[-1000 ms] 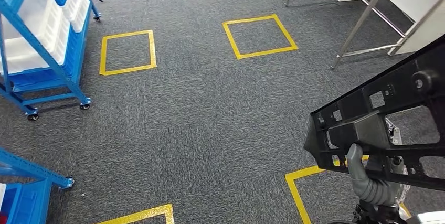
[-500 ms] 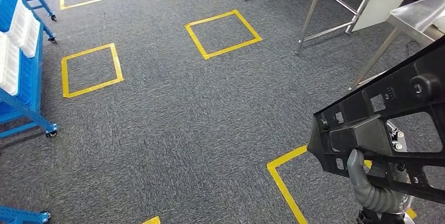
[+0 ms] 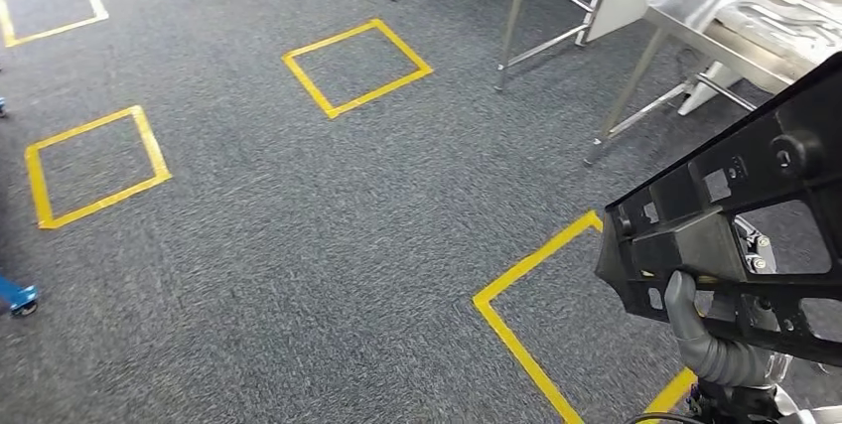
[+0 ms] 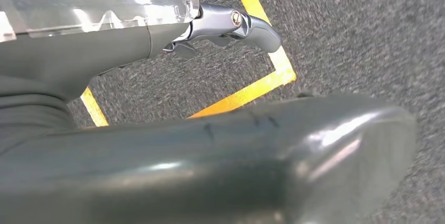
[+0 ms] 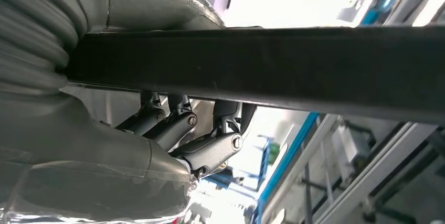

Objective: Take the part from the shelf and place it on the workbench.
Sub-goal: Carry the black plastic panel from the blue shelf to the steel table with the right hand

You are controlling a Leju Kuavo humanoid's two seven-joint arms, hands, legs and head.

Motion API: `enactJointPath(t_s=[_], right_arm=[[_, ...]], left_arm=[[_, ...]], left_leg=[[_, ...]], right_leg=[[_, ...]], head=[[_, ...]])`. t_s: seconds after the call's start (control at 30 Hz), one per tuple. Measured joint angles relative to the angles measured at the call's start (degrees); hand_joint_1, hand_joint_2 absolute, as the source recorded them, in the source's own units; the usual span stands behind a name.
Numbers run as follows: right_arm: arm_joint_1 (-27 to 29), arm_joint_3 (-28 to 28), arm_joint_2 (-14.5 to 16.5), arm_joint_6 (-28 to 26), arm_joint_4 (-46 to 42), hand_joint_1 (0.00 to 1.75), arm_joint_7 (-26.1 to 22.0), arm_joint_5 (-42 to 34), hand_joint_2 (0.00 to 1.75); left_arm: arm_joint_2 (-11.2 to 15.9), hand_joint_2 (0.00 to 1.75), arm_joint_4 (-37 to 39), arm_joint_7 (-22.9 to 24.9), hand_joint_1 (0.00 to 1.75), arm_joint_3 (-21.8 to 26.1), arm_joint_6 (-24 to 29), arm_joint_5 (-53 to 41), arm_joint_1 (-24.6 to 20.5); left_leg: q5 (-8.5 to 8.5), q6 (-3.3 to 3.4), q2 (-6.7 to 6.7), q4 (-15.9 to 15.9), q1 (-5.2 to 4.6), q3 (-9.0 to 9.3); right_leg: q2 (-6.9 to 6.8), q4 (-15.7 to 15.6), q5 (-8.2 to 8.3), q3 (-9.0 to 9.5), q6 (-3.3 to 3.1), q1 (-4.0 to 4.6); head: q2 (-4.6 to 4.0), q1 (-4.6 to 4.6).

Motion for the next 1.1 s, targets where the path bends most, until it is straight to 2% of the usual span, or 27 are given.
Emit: enactJointPath(t_s=[0.03, 0.07, 0.1, 0.13, 0.2, 0.23, 0.3, 0.33, 0.4, 0.43, 0.47, 0.5, 0.53, 0.57, 0.6, 0.63, 0.7, 0.77, 0.8, 0.83, 0.87, 0.9, 0.97, 1.0, 1.03, 1.07, 1.1], right_arm=[[0.0, -0.1, 0.0, 0.0, 0.2, 1.75, 0.0, 0.0, 1.75], [0.0, -0.2, 0.0, 0.0, 0.3, 1.75, 0.0, 0.0, 1.75], [0.0, -0.3, -0.1, 0.0, 0.4, 1.75, 0.0, 0.0, 1.75], [0.0, -0.4, -0.1, 0.0, 0.4, 1.75, 0.0, 0.0, 1.75], [-0.2, -0.5, -0.2, 0.0, 0.5, 1.75, 0.0, 0.0, 1.75], [-0.3, -0.6, -0.3, 0.0, 0.5, 1.75, 0.0, -0.1, 1.75], [-0.3, -1.1, -0.3, 0.1, 0.7, 1.75, 0.0, -0.5, 1.75], [-0.3, -1.4, -0.4, 0.1, 0.7, 1.75, 0.0, -0.7, 1.75], [-0.5, -2.0, -0.5, 0.3, 0.8, 1.75, 0.0, -1.2, 1.75], [-0.6, -2.2, -0.5, 0.4, 0.9, 1.75, 0.0, -1.3, 1.75], [-0.8, -2.3, -0.6, 0.5, 0.9, 1.75, 0.0, -1.4, 1.75], [-0.9, -2.3, -0.6, 0.7, 1.1, 1.75, 0.0, -1.5, 1.75], [-0.9, -2.3, -0.6, 0.8, 1.2, 1.75, 0.0, -1.5, 1.75], [-1.0, -2.4, -0.6, 1.0, 1.4, 1.75, 0.0, -1.6, 1.75], [-1.1, -2.4, -0.6, 1.2, 1.6, 1.75, 0.0, -1.6, 1.75], [-1.5, -2.4, -0.6, 1.5, 1.8, 1.75, 0.0, -1.6, 1.75], [-2.6, -2.3, -0.7, 2.0, 2.5, 1.75, 0.2, -1.4, 1.75], [-4.0, -2.2, -0.7, 2.3, 3.5, 1.75, 0.6, -0.8, 1.75], [-4.7, -2.2, -0.8, 2.2, 4.0, 1.75, 1.2, -0.4, 1.75], [-5.4, -2.1, -0.8, 1.8, 4.5, 1.75, 2.1, 0.0, 1.75], [-6.2, -2.1, -0.8, 1.1, 5.0, 1.75, 3.4, 0.6, 1.75], [-7.2, -2.0, -1.0, 0.0, 5.6, 1.75, 4.9, 1.3, 1.75], [-9.7, -1.7, -1.4, -3.2, 7.0, 1.75, 8.3, 3.1, 1.75], [-11.2, -1.3, -2.0, -4.9, 8.0, 1.75, 10.3, 4.3, 1.75], [-13.0, -0.8, -2.8, -6.2, 9.0, 1.75, 12.3, 5.4, 1.75], [-15.1, -0.3, -3.7, -7.0, 10.3, 1.75, 14.4, 6.5, 1.75], [-18.0, 0.4, -4.9, -7.7, 11.8, 1.75, 16.6, 7.8, 1.75]], left_arm=[[0.0, 0.00, 0.0, 0.0, 0.00, 0.0, 0.0, 0.0, 0.1], [0.0, 0.00, 0.0, 0.0, 0.00, 0.1, 0.0, 0.0, 0.1], [-0.1, 0.00, 0.0, 0.0, 0.00, 0.1, 0.0, 0.0, 0.0], [-0.1, 0.00, 0.0, 0.0, 0.00, 0.1, 0.0, 0.0, 0.0], [-0.2, 0.00, 0.1, 0.0, 0.00, 0.1, -0.1, 0.0, 0.0], [-0.2, 0.00, 0.1, 0.0, 0.00, 0.2, -0.1, 0.0, 0.0], [-0.2, 0.00, 0.1, -0.1, 0.00, 0.2, -0.3, 0.0, -0.1], [-0.2, 0.00, 0.1, -0.2, 0.00, 0.3, -0.4, 0.1, -0.3], [-0.2, 0.00, 0.1, -0.4, 0.00, 0.3, -0.6, 0.2, -0.3], [-0.2, 0.00, 0.1, -0.5, 0.00, 0.4, -0.7, 0.3, -0.2], [-0.2, 0.00, 0.1, -0.5, 0.00, 0.5, -0.8, 0.4, -0.1], [-0.2, 0.00, 0.1, -0.5, 0.00, 0.6, -0.8, 0.5, 0.1], [-0.2, 0.00, 0.1, -0.5, 0.00, 0.7, -0.8, 0.5, 0.2], [-0.2, 0.00, 0.2, -0.5, 0.00, 0.8, -0.7, 0.6, 0.3], [-0.2, 0.00, 0.2, -0.6, 0.00, 1.0, -0.7, 0.8, 0.4], [-0.2, 0.00, 0.2, -0.6, 0.00, 1.1, -0.5, 1.0, 0.4], [-0.1, 0.00, 0.2, -0.7, 0.00, 1.6, -0.1, 1.5, 0.4], [-0.1, 0.00, 0.2, -0.9, 0.00, 2.0, 0.3, 1.8, 0.4], [-0.2, 0.00, 0.2, -1.0, 0.00, 2.2, 0.4, 2.0, 0.3], [-0.3, 0.00, 0.2, -1.0, 0.00, 2.4, 0.4, 2.1, 0.2], [-0.4, 0.00, 0.2, -1.1, 0.00, 2.6, 0.4, 2.3, 0.1], [-0.5, 0.00, 0.2, -1.1, 0.00, 2.8, 0.3, 2.4, 0.0], [-0.7, 0.00, 0.2, -1.2, 0.00, 3.3, 0.1, 2.4, 0.1], [-0.8, 0.00, 0.2, -1.2, 0.00, 3.5, 0.1, 2.4, 0.2], [-0.9, 0.00, 0.2, -1.2, 0.00, 3.7, 0.2, 2.4, 0.3], [-1.0, 0.00, 0.2, -1.2, 0.00, 3.9, 0.3, 2.4, 0.4], [-1.2, 0.00, 0.2, -1.2, 0.00, 4.2, 0.4, 2.4, 0.4]], left_leg=[[-0.12, -0.06, 0.78, 0.0, 0.00, 0.05], [-0.27, -0.16, 1.55, 0.0, 0.01, 0.15], [-0.46, -0.31, 2.24, 0.1, 0.03, 0.34], [-0.72, -0.54, 2.89, 0.1, 0.03, 0.60], [-1.36, -1.20, 4.06, 0.4, -0.24, 1.07], [-1.66, -1.55, 4.65, 0.5, -0.38, 1.29], [-2.06, -2.17, 5.91, 0.5, -0.48, 1.71], [-2.41, -2.53, 5.65, 0.8, -0.34, 1.85], [-4.56, -3.04, 2.77, 3.8, 0.01, 0.82], [-6.42, -3.17, 0.78, 7.2, 0.16, -0.74], [-8.34, -3.18, -0.46, 11.4, 0.19, -2.77], [-9.67, -3.17, -0.97, 15.3, 0.18, -4.79], [-9.99, -3.11, -1.17, 17.8, 0.17, -6.26], [-9.00, -2.96, -1.24, 17.8, 0.17, -6.70], [-6.92, -2.73, -1.52, 15.6, 0.17, -6.11], [-4.31, -2.41, -2.30, 11.7, 0.16, -4.77], [-1.04, -1.82, -5.31, 4.5, 0.21, -2.25], [-0.73, -1.52, -6.80, 2.1, 0.06, -1.44], [-0.63, -1.37, -6.20, 1.7, 0.03, -1.32], [-0.40, -1.11, -5.50, 1.4, 0.06, -1.15], [-0.15, -0.75, -4.88, 1.0, 0.17, -0.96], [0.05, -0.43, -4.25, 0.6, 0.29, -0.82], [0.00, -0.04, -3.24, 0.4, 0.22, -0.74], [-0.23, 0.00, -2.73, 0.4, 0.14, -0.75], [-0.45, -0.02, -2.28, 0.5, 0.09, -0.70], [-0.72, -0.08, -1.85, 0.5, 0.07, -0.56], [-0.99, -0.20, -1.39, 0.6, 0.07, -0.30]], right_leg=[[-0.17, 1.6, -0.10, -0.82, 0.20, -0.17], [-0.39, 1.1, 0.85, -0.54, 0.38, -0.34], [-0.89, -1.8, 2.64, 0.97, 0.48, -0.47], [-2.15, -5.9, 4.61, 3.23, 0.51, -0.52], [-4.63, -12.3, 6.75, 6.67, -0.01, -0.16], [-5.20, -13.6, 6.91, 7.30, -0.40, 0.07], [-3.95, -13.8, 6.72, 7.16, -1.24, 0.28], [-3.24, -13.9, 6.76, 7.17, -1.58, 0.20], [-1.89, -14.1, 6.89, 7.33, -2.37, -0.05], [-1.19, -14.2, 6.92, 7.38, -2.66, -0.10], [-0.42, -14.2, 6.91, 7.38, -2.87, -0.06], [0.43, -14.1, 6.89, 7.40, -2.97, 0.02], [1.37, -14.1, 6.87, 7.46, -3.02, 0.09], [2.29, -14.0, 6.85, 7.55, -3.03, 0.17], [3.20, -14.0, 6.81, 7.67, -3.02, 0.22], [4.06, -14.0, 6.77, 7.77, -2.99, 0.25], [5.64, -13.8, 6.72, 7.65, -2.66, 0.25], [7.11, -13.7, 6.86, 7.16, -1.88, -0.06], [7.88, -13.8, 7.04, 6.96, -1.39, -0.20], [7.86, -13.8, 7.09, 6.82, -1.01, -0.28], [6.80, -13.2, 6.72, 6.51, -0.72, -0.18], [5.03, -11.7, 5.72, 5.74, -0.47, -0.03], [1.12, -5.6, 2.48, 2.70, -0.12, 0.01], [0.24, -1.8, 1.10, 0.76, 0.09, -0.13], [-0.13, 0.8, 0.62, -0.70, 0.27, -0.29], [-0.27, 1.6, 1.19, -1.29, 0.44, -0.46], [-0.36, 0.3, 2.77, -0.79, 0.58, -0.62]], head=[[0.00, 0.00], [0.00, 0.00], [0.00, 0.00], [0.00, 0.00], [0.00, -0.01], [0.00, -0.01], [0.00, -0.02], [0.00, -0.02], [0.00, -0.02], [0.00, -0.02], [0.00, -0.02], [0.00, -0.02], [0.00, -0.02], [0.00, -0.02], [0.00, -0.02], [0.00, -0.02], [0.00, -0.02], [0.00, -0.02], [0.00, -0.02], [0.00, -0.02], [0.00, -0.01], [0.00, -0.01], [0.00, 0.01], [0.00, 0.00], [0.00, 0.00], [0.00, 0.00], [0.00, 0.00]])
